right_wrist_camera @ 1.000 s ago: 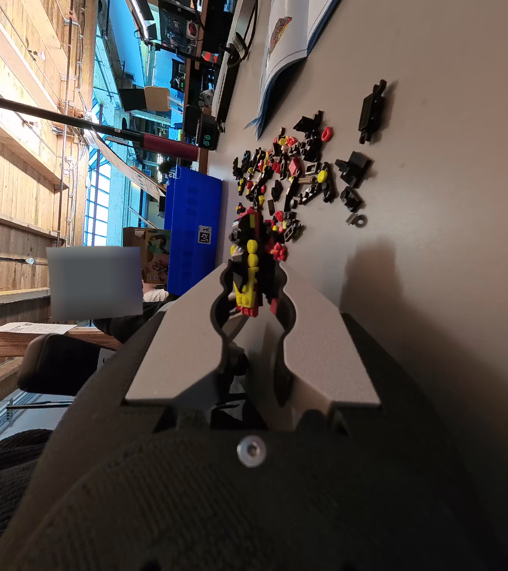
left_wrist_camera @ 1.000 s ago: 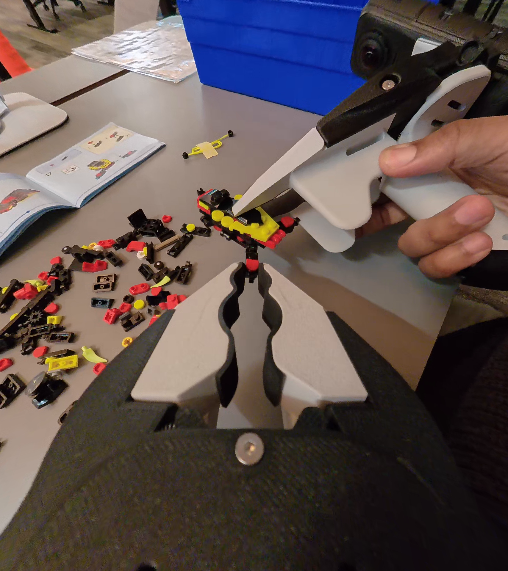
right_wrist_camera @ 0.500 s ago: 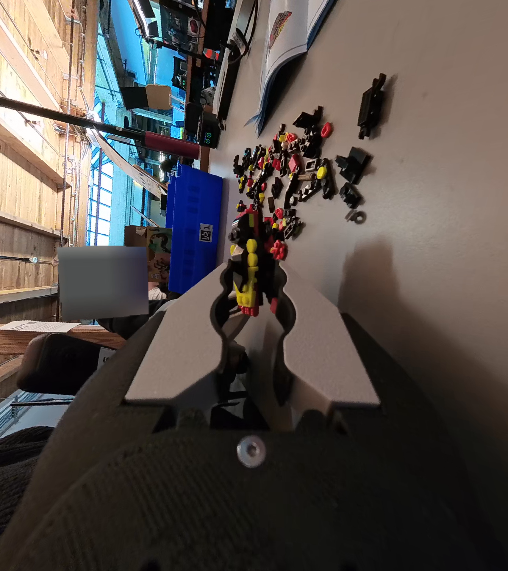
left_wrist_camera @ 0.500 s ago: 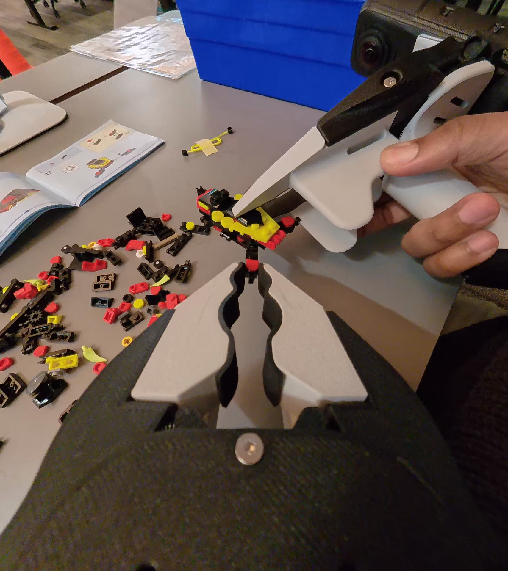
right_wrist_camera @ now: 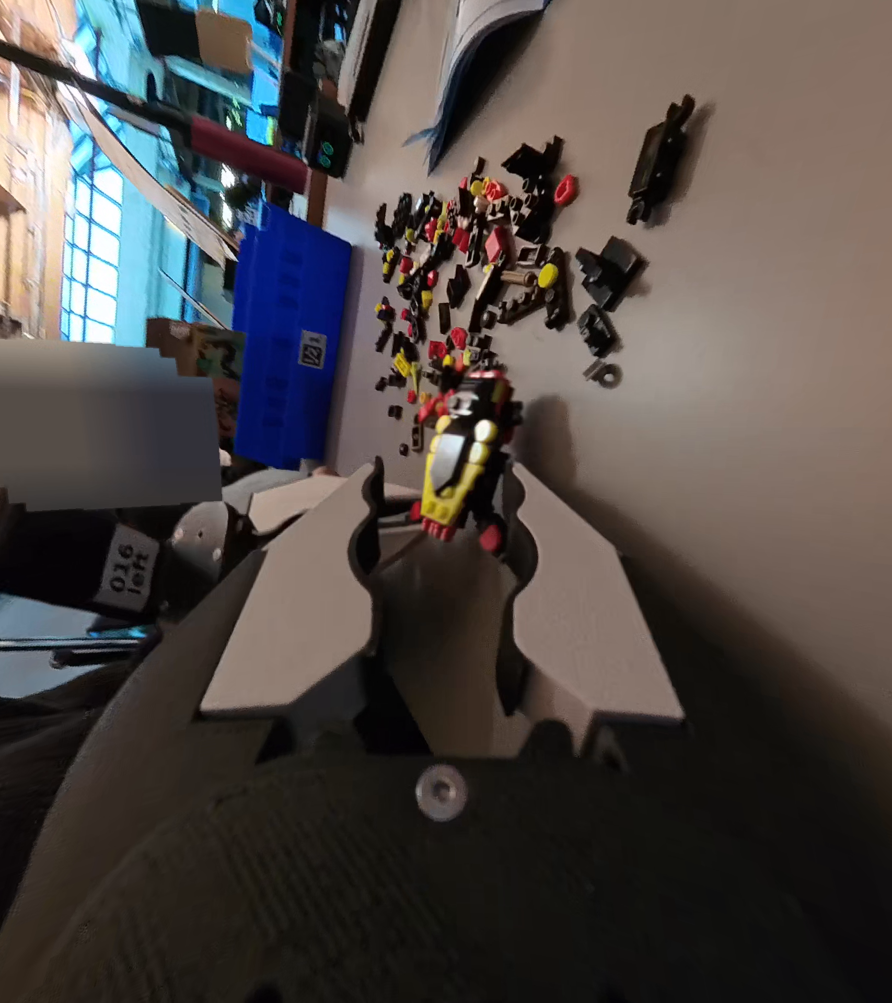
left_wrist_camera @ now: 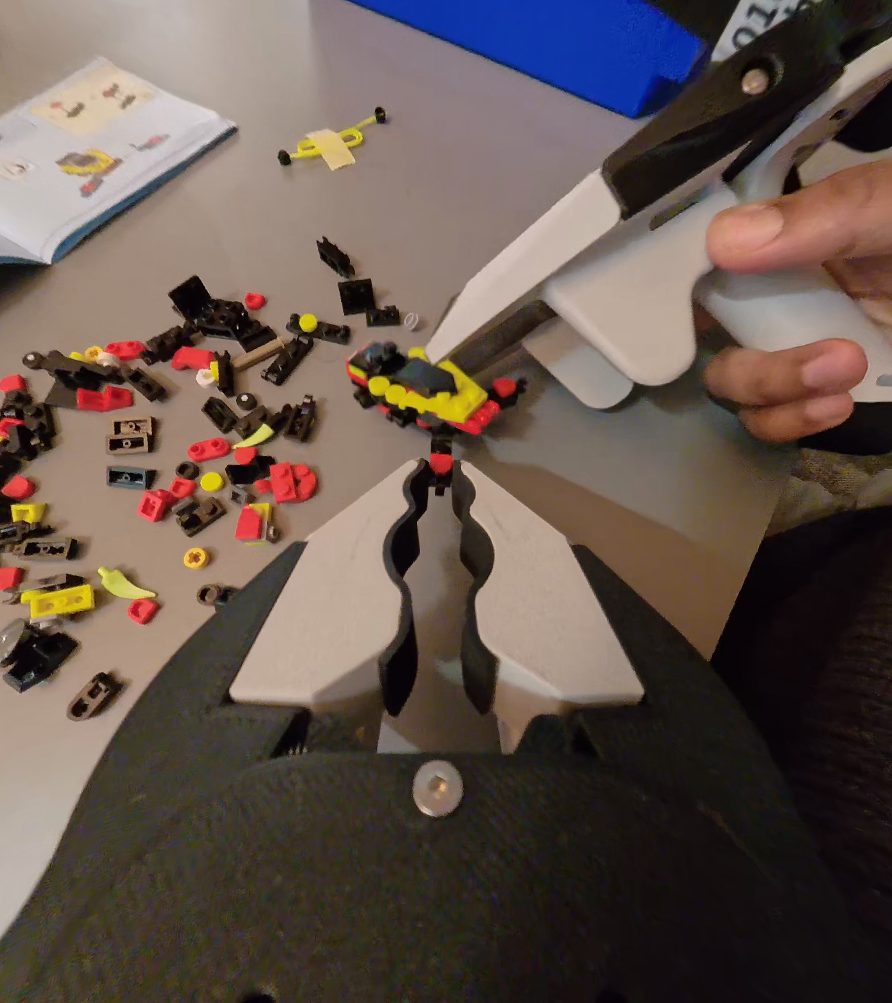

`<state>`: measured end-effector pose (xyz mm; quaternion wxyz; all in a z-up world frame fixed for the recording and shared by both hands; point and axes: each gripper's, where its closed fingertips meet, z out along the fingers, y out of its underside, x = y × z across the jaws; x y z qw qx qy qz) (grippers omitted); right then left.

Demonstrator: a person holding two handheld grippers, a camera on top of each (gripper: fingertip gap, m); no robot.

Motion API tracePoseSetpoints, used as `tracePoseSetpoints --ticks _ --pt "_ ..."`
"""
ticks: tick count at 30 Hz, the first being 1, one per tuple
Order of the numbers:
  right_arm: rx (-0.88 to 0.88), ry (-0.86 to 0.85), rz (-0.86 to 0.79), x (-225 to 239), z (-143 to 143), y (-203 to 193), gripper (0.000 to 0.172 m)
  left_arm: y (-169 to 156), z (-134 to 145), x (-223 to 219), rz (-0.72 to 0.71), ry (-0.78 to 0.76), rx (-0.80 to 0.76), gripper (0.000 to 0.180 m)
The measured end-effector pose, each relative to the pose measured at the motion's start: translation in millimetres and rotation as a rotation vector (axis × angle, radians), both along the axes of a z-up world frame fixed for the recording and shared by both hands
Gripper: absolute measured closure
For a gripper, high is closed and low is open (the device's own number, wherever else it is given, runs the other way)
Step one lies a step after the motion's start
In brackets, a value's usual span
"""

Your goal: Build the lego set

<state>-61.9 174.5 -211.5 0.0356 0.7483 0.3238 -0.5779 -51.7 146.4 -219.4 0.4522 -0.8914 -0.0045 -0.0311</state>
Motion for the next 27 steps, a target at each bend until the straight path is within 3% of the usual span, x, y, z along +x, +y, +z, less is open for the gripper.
tracePoseSetpoints --ticks 5,8,12,20,27 --pt "0.099 -0.018 0.121 10.7 -1.0 4.0 0.118 -3.7 -9.1 -2.6 -0.001 -0.039 -0.054 0.177" --pt "0.17 0.109 0.227 18.1 22.9 7.9 0.115 -7.2 -16.0 1.0 -0.015 -0.066 -0.099 0.176" --pt "0.526 0.184 0.373 26.1 27.1 9.5 0.125 -9.1 -17.8 3.5 -0.034 -0.115 -0.115 0.169" --pt "1.068 0.081 0.612 29.3 -15.4 -4.3 0.132 -10.4 -19.0 5.8 -0.086 -0.091 -0.123 0.16" --pt "1.063 0.165 0.649 20.2 -11.0 -13.6 0.136 -7.9 -19.6 13.4 -0.159 -0.121 -0.131 0.147"
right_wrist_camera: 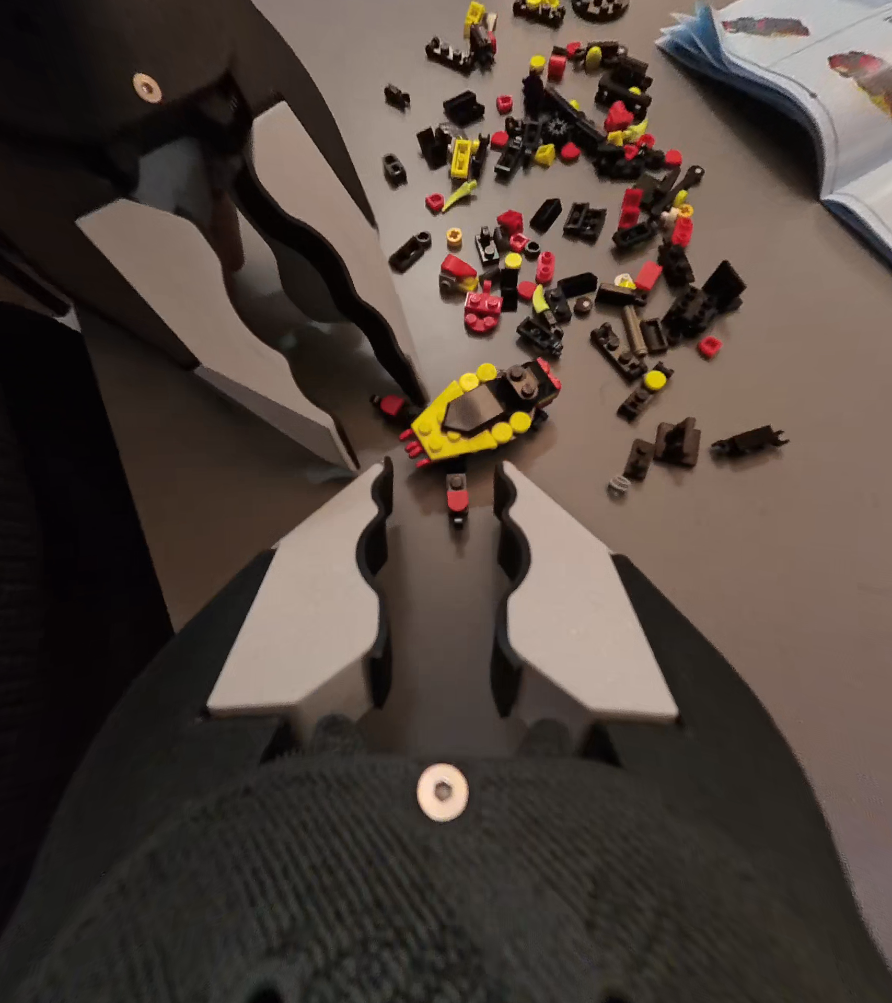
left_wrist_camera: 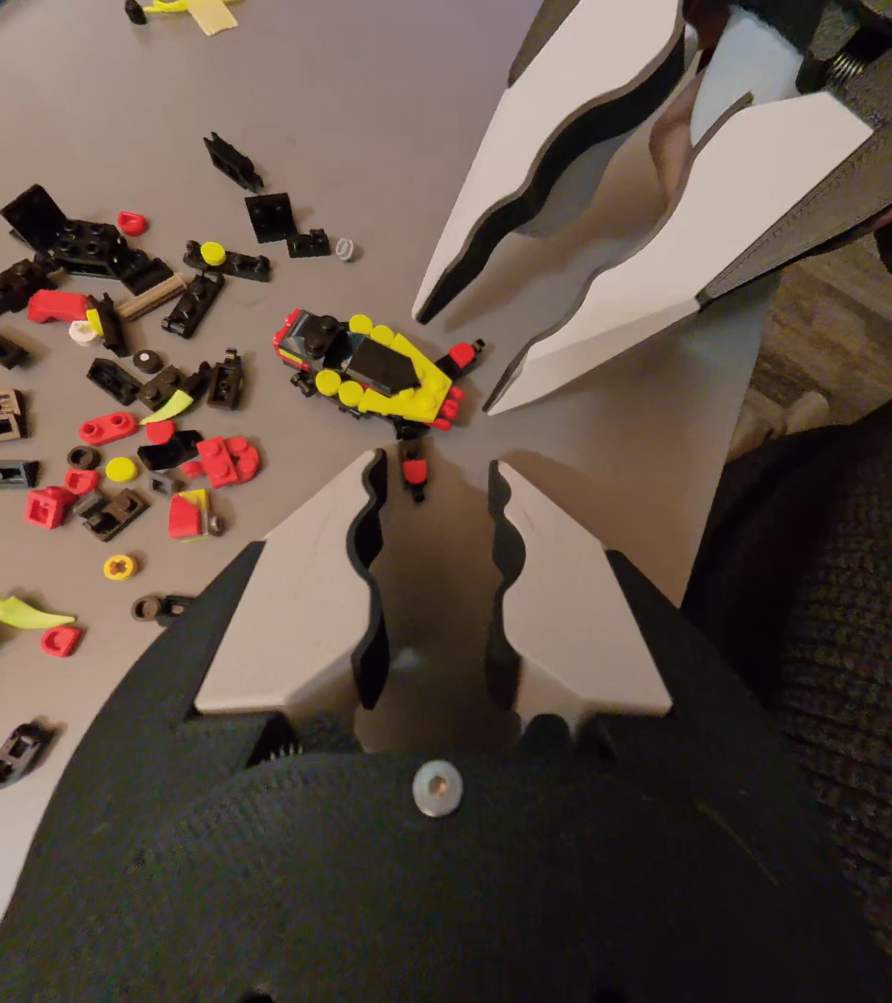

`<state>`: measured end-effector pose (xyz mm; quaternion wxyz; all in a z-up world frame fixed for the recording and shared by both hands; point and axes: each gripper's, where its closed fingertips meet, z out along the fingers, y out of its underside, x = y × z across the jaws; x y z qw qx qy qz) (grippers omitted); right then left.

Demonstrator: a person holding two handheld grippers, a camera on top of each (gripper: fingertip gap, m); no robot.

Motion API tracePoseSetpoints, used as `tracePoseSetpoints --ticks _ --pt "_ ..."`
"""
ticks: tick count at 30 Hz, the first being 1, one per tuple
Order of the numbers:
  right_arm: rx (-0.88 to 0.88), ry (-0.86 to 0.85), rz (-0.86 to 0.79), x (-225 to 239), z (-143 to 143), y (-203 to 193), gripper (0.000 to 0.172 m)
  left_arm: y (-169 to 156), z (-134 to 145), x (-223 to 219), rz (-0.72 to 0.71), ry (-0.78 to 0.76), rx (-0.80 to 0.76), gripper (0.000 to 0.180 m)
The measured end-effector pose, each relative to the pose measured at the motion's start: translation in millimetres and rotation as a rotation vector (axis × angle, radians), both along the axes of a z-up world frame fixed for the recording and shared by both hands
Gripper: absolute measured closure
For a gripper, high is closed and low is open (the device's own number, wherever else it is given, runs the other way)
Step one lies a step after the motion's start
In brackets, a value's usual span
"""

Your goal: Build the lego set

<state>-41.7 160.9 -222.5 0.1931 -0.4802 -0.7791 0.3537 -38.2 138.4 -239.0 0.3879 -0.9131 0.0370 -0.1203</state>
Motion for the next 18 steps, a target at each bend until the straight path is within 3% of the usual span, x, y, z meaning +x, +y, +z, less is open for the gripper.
tracePoseSetpoints --ticks 18 --pt "0.091 -0.023 0.125 2.8 -17.0 -6.6 0.155 4.7 -2.1 -4.5 -0.004 -0.003 -0.012 0.164"
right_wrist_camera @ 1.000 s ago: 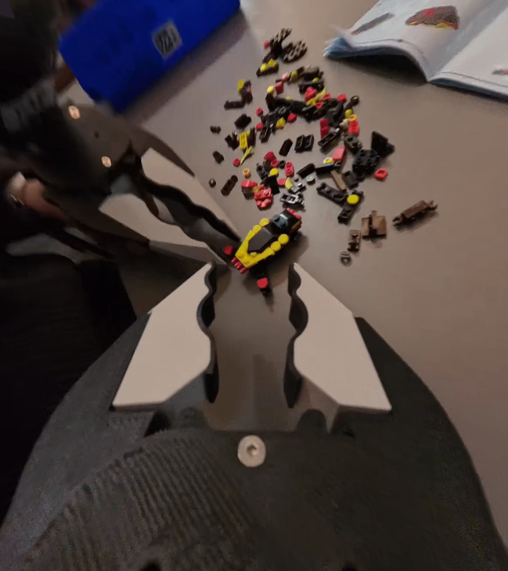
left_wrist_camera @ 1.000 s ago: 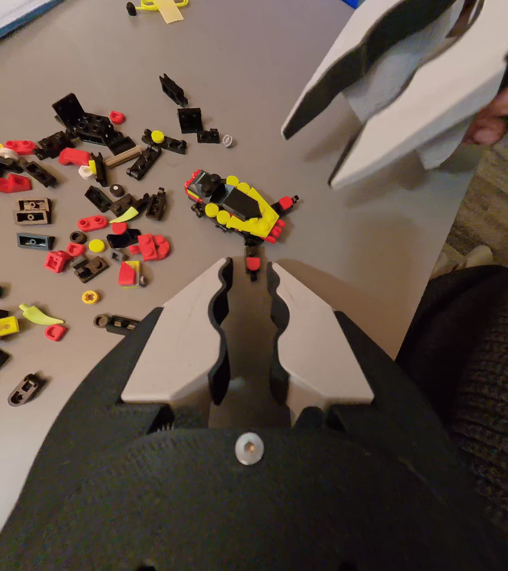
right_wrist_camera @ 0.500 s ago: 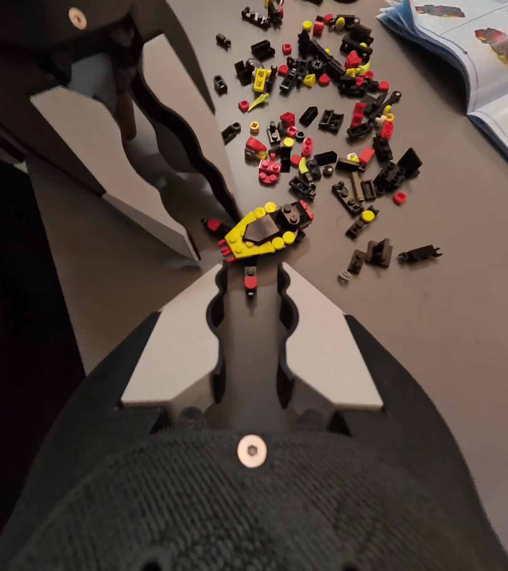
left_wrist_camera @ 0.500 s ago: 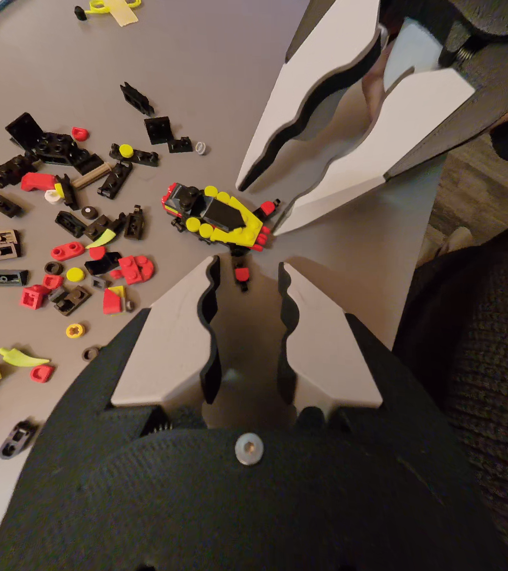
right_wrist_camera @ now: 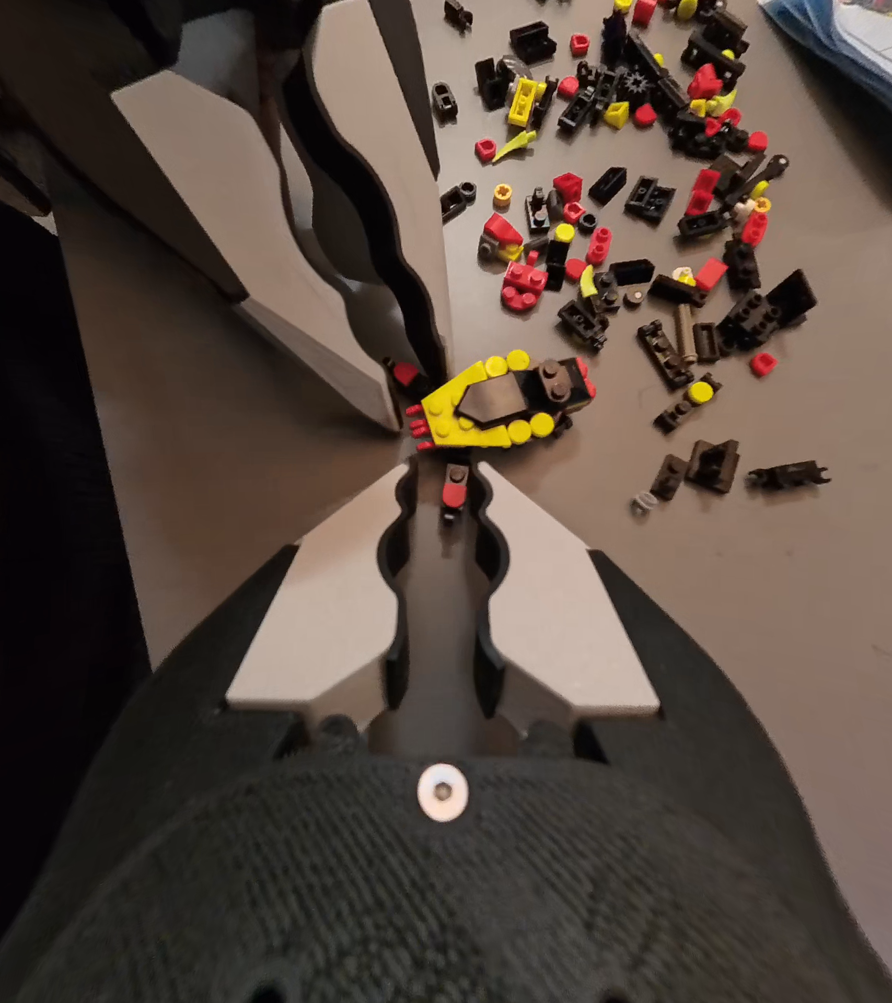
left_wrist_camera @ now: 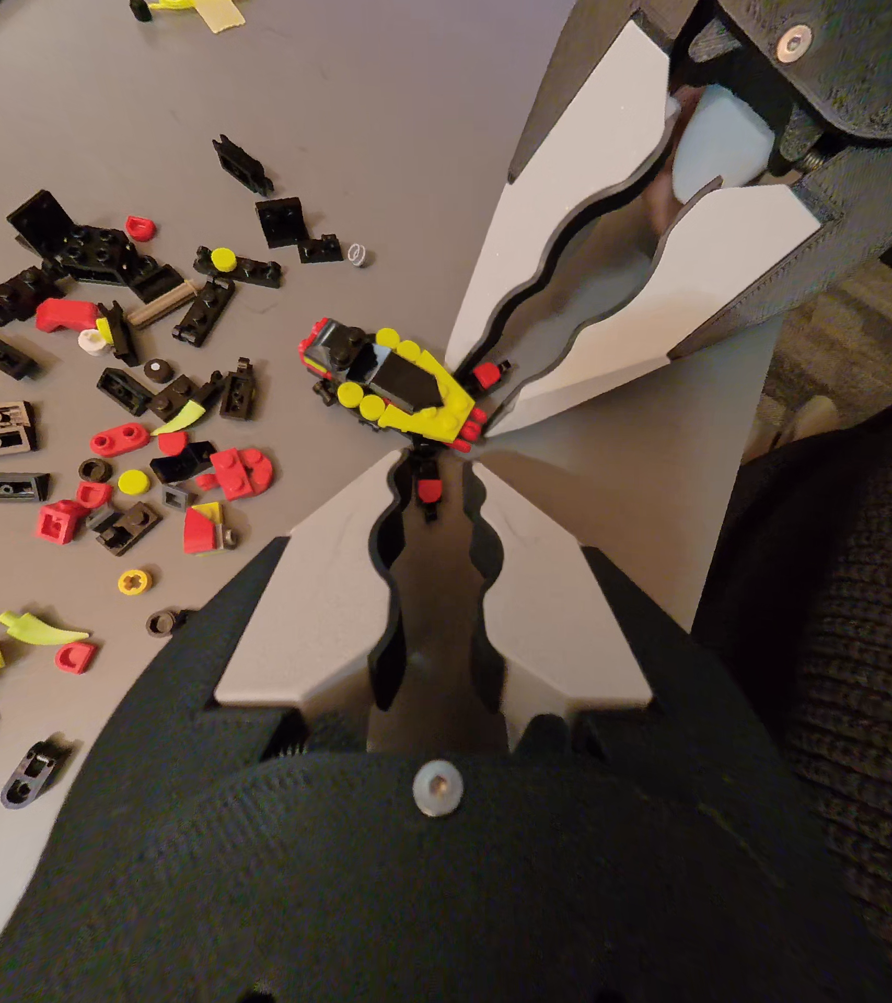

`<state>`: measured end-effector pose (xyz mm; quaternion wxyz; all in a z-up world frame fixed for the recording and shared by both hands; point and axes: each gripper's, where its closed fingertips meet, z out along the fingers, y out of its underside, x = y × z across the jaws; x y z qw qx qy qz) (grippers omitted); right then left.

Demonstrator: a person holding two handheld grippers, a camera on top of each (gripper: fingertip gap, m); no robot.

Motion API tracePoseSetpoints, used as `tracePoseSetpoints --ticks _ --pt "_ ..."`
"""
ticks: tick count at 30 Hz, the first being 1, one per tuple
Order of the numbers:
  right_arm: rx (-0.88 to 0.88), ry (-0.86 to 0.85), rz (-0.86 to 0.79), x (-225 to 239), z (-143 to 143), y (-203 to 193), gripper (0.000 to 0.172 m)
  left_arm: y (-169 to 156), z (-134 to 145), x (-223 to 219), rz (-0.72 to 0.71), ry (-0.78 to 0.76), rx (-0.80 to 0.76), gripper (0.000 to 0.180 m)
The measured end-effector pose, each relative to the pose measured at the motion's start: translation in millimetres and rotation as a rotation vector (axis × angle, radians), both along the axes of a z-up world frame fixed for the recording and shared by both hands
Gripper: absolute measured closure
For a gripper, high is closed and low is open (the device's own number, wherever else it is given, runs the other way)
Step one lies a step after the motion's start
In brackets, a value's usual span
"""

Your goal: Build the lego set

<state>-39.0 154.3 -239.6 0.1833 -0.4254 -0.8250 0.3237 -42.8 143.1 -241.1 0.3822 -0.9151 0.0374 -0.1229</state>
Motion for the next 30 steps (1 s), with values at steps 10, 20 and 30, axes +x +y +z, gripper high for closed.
tracePoseSetpoints --ticks 10,20,30 --pt "0.008 0.009 0.018 2.3 -0.2 -1.9 0.164 -2.1 0.1 5.5 -0.04 -0.004 0.0 0.172" --pt "0.0 0.009 0.017 2.4 -0.5 -1.8 0.164 -2.8 -0.5 6.4 -0.048 0.014 0.0 0.171" --pt "-0.033 -0.019 0.032 9.9 0.0 -1.9 0.151 -3.6 -0.8 3.0 -0.029 0.006 -0.004 0.172"
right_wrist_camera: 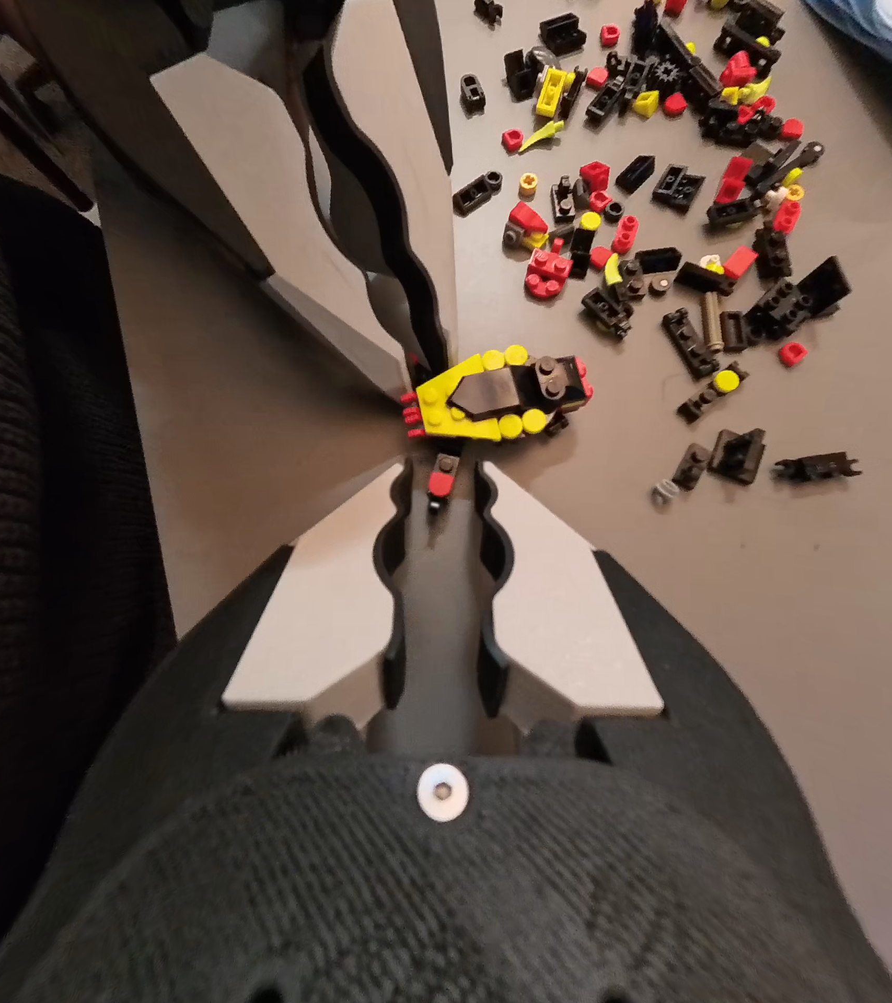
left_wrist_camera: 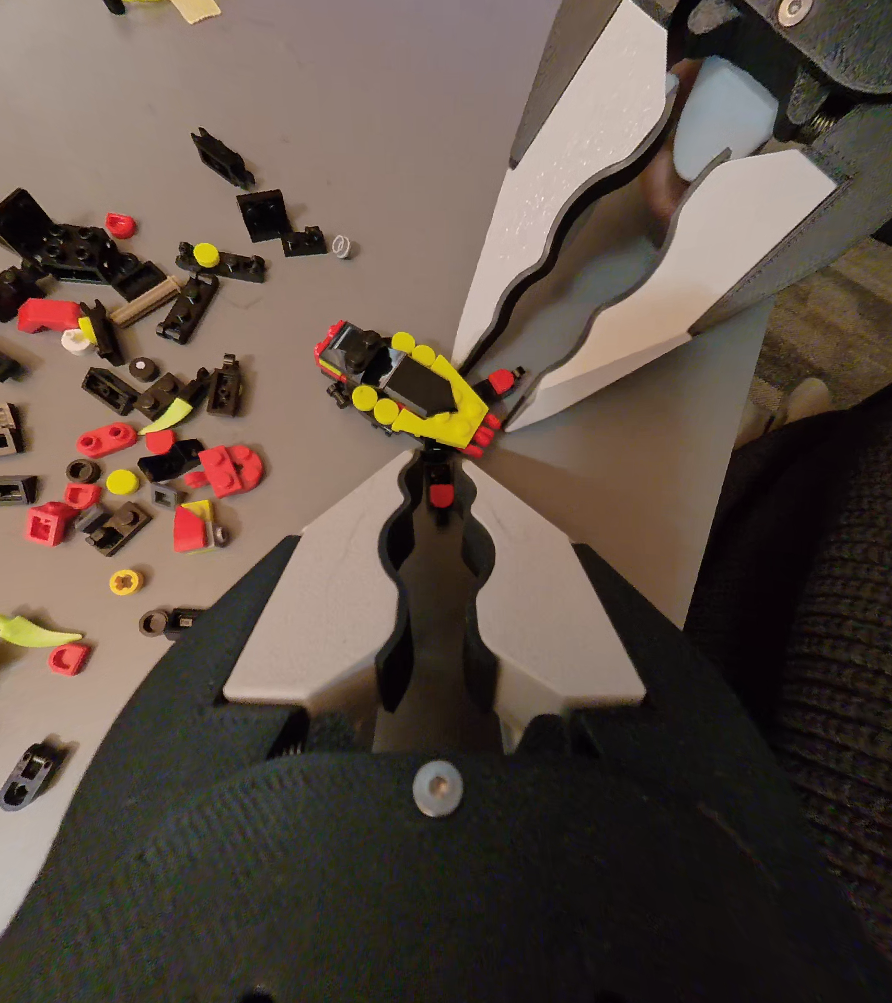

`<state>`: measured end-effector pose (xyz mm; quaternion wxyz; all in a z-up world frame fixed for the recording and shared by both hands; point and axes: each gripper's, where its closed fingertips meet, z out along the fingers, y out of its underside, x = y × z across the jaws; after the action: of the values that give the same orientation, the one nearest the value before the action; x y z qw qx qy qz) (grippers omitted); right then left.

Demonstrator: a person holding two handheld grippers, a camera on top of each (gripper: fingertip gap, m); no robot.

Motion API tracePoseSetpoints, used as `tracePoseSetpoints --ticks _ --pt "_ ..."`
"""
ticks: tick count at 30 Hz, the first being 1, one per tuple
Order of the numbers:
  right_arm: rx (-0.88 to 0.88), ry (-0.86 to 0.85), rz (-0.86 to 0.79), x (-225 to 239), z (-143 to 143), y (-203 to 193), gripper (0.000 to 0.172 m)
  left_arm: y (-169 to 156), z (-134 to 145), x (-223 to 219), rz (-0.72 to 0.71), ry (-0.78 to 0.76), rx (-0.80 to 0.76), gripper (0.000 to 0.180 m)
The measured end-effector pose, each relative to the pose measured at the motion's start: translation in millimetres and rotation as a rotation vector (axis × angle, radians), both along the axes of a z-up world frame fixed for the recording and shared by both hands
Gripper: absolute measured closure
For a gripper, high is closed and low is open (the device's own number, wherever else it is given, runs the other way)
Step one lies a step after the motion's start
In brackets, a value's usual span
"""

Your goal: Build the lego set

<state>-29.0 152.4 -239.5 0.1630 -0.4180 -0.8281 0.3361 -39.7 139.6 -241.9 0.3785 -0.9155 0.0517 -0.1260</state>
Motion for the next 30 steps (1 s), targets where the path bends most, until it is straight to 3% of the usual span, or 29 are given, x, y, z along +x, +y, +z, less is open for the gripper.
tracePoseSetpoints --ticks 16,22,25,30 --pt "0.011 -0.003 0.003 1.0 -0.2 0.1 0.148 -0.2 -0.3 0.0 0.0 0.027 0.004 0.172" --pt "-0.089 0.081 -0.049 -3.4 26.9 9.5 0.138 -0.1 0.4 -0.5 0.003 0.013 0.005 0.173" --pt "-0.083 0.147 -0.08 -14.8 36.8 3.1 0.144 -0.2 -0.1 0.0 0.0 0.004 0.001 0.173" --pt "-0.032 0.122 -0.145 -27.3 26.7 0.6 0.162 -0.3 -0.5 0.5 -0.004 0.001 -0.002 0.172"
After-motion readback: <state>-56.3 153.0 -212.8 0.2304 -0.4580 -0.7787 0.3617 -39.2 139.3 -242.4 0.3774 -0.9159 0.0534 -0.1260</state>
